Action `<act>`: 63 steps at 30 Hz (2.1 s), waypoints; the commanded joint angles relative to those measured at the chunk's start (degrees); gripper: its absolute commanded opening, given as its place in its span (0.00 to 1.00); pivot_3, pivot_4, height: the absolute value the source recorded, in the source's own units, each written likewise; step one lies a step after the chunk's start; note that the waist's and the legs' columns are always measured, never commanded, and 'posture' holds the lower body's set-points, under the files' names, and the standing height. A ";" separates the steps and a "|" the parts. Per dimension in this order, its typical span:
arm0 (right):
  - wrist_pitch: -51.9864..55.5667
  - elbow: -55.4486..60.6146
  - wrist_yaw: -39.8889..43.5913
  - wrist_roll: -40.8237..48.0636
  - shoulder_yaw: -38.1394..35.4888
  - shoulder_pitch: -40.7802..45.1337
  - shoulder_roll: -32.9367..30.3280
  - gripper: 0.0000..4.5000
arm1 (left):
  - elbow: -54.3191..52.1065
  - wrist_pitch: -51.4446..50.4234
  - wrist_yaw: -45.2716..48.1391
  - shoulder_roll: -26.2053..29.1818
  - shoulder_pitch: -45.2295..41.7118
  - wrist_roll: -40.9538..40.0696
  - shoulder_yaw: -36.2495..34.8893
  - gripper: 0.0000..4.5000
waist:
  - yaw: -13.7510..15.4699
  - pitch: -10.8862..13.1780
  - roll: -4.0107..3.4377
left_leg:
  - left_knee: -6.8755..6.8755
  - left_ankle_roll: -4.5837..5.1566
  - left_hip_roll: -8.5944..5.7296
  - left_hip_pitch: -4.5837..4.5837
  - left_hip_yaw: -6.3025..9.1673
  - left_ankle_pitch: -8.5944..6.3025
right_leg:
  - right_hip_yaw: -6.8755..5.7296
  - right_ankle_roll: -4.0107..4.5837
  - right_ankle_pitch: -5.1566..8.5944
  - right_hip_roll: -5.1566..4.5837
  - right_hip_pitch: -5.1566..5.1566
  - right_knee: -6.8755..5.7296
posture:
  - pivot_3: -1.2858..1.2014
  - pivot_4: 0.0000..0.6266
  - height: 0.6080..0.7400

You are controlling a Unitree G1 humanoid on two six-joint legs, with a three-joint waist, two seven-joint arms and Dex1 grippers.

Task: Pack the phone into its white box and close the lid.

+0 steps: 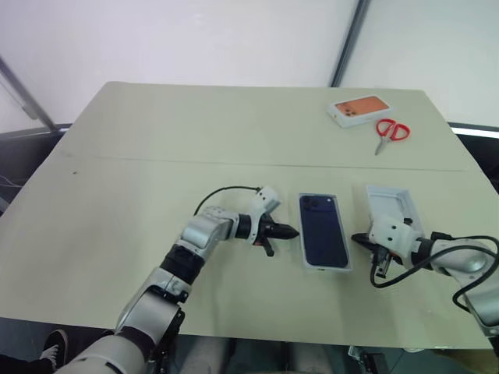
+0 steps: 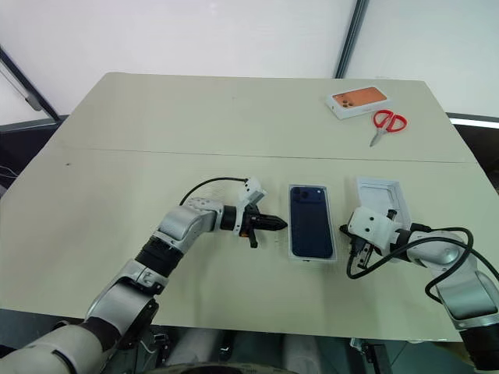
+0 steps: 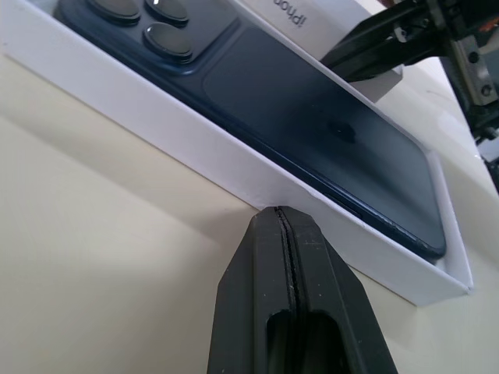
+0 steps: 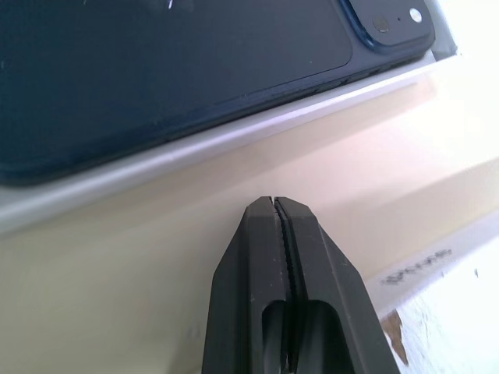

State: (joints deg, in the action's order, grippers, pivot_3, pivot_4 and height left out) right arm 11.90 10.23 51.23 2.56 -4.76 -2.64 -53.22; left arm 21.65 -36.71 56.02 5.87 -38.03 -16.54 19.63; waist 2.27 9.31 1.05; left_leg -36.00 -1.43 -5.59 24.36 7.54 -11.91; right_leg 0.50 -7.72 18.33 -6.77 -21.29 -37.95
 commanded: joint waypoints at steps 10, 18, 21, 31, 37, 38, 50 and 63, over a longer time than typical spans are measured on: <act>3.65 1.99 1.07 3.71 -2.53 0.81 -0.22 0.01 | -0.71 3.73 1.07 3.34 -0.33 1.87 -1.90 0.00 | -0.22 0.00 0.00 | 0.02 0.00 0.01 0.00 0.01 0.00 | 0.00 0.00 0.00 0.00 -0.02 0.00 | 0.52 0.24 1.00; 14.49 4.58 -0.51 11.53 -8.30 7.95 0.22 0.01 | -4.75 7.12 1.87 11.13 1.45 0.29 -8.31 0.00 | -1.69 0.04 -0.07 | 0.13 -0.01 0.05 0.01 0.02 0.00 | 0.00 0.00 0.01 0.02 -0.11 0.00 | 0.52 0.24 1.00; 22.08 5.14 -0.77 14.64 -8.59 9.79 0.15 0.18 | -5.87 8.72 3.75 13.31 1.54 -1.67 -11.53 0.18 | -1.58 0.04 -0.07 | 0.12 -0.01 0.05 0.02 0.03 0.00 | 0.00 0.00 0.01 0.01 -0.12 0.00 | 0.52 0.24 1.00; 49.58 9.66 -7.21 20.67 -10.77 13.80 -0.01 1.00 | -7.24 15.55 13.95 19.55 3.16 -5.26 -15.15 0.99 | -1.74 0.08 -0.15 | 0.14 -0.01 0.04 0.06 0.05 0.00 | 0.00 0.01 0.01 -0.02 -0.17 0.01 | 0.52 0.24 1.00; 65.66 9.89 -15.17 22.98 -15.04 20.10 3.83 1.00 | -7.77 18.11 17.08 21.49 4.25 -6.23 -15.80 0.99 | -1.73 0.11 -0.19 | 0.18 -0.01 0.06 0.07 0.05 0.00 | 0.02 0.02 0.01 -0.03 -0.21 0.00 | 0.52 0.24 1.00; 70.22 11.21 -16.16 23.55 -15.09 21.45 4.55 1.00 | -8.81 19.60 18.94 22.31 5.22 -6.72 -15.96 0.99 | -1.69 0.11 -0.19 | 0.19 -0.01 0.06 0.07 0.05 0.00 | 0.02 0.02 0.01 -0.03 -0.20 0.01 | 0.52 0.24 1.00; 80.60 17.09 -37.60 34.81 -14.34 22.46 10.08 1.00 | -12.60 28.05 20.22 22.19 10.03 -5.26 -14.38 0.99 | -1.73 0.12 -0.22 | 0.35 -0.02 0.05 0.09 0.00 0.02 | 0.12 0.03 0.00 -0.06 -0.31 0.02 | 0.52 0.24 1.00; 80.60 15.64 -52.60 41.97 -13.96 21.87 13.24 0.88 | -16.36 27.23 16.38 21.86 12.79 -5.57 -14.15 1.00 | -2.23 0.12 -0.24 | 0.42 -0.03 0.08 0.09 -0.02 0.04 | 0.13 0.03 0.00 0.00 -0.38 -0.03 | 0.52 0.24 1.00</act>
State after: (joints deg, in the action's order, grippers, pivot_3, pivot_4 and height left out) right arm 92.12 25.33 -0.38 43.64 -17.98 18.39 -40.05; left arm 7.39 -9.69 72.82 27.49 -25.13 -21.78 5.96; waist 0.04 9.43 0.82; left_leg -35.57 -1.46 -5.52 24.45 7.51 -11.87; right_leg 0.64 -7.69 18.33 -6.77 -21.67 -37.99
